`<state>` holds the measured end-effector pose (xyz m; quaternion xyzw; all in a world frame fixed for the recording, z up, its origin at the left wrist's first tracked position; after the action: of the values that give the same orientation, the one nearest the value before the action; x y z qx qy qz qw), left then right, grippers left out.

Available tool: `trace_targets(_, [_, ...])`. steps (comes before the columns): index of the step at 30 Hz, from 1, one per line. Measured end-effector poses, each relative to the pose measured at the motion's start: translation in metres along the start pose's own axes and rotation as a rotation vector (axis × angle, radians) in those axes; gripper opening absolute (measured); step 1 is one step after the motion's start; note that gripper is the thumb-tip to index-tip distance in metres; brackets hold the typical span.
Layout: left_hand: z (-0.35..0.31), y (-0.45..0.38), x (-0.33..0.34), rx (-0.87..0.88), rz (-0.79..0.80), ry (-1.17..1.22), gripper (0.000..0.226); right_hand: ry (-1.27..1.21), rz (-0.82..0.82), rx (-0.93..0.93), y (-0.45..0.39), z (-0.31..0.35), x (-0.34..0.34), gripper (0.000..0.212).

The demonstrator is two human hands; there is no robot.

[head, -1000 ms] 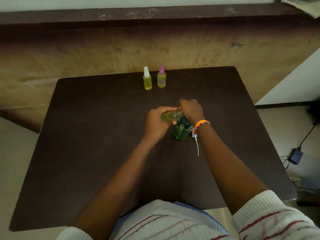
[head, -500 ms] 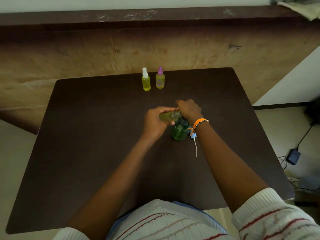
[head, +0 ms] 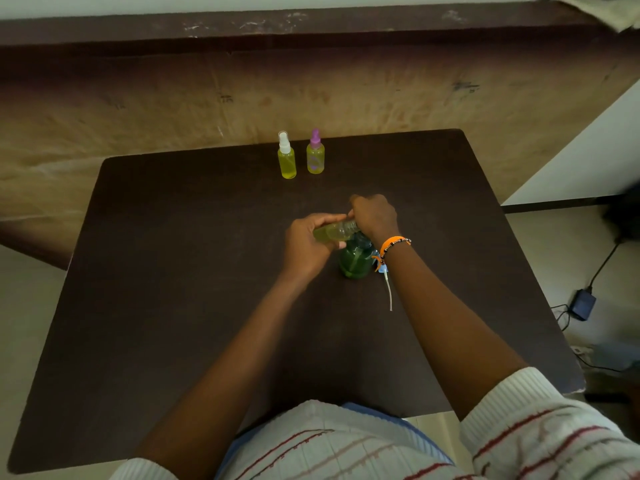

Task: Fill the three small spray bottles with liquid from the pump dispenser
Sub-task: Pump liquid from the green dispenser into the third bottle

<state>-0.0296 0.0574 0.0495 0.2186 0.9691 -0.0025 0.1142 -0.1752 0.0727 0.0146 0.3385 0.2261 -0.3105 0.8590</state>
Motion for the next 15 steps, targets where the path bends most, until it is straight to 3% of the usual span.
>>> trace_targets(15, [-0.0040, 0.0031, -0.0018, 0.016, 0.011, 0.031, 0.057, 0.048, 0.077, 0.031, 0.0083, 0.0003, 0.0013, 0.067])
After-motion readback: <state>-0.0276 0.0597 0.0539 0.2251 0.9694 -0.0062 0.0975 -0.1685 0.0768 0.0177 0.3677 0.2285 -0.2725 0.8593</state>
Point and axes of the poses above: each hand's wrist, its own y-axis away from the middle knuckle, its own x-axis out of the palm, z = x × y, the point moved 7 cm from there along -y, towards the middle knuckle, and after that the axes turned 3 degrees about -z, right-handed, at the moved point
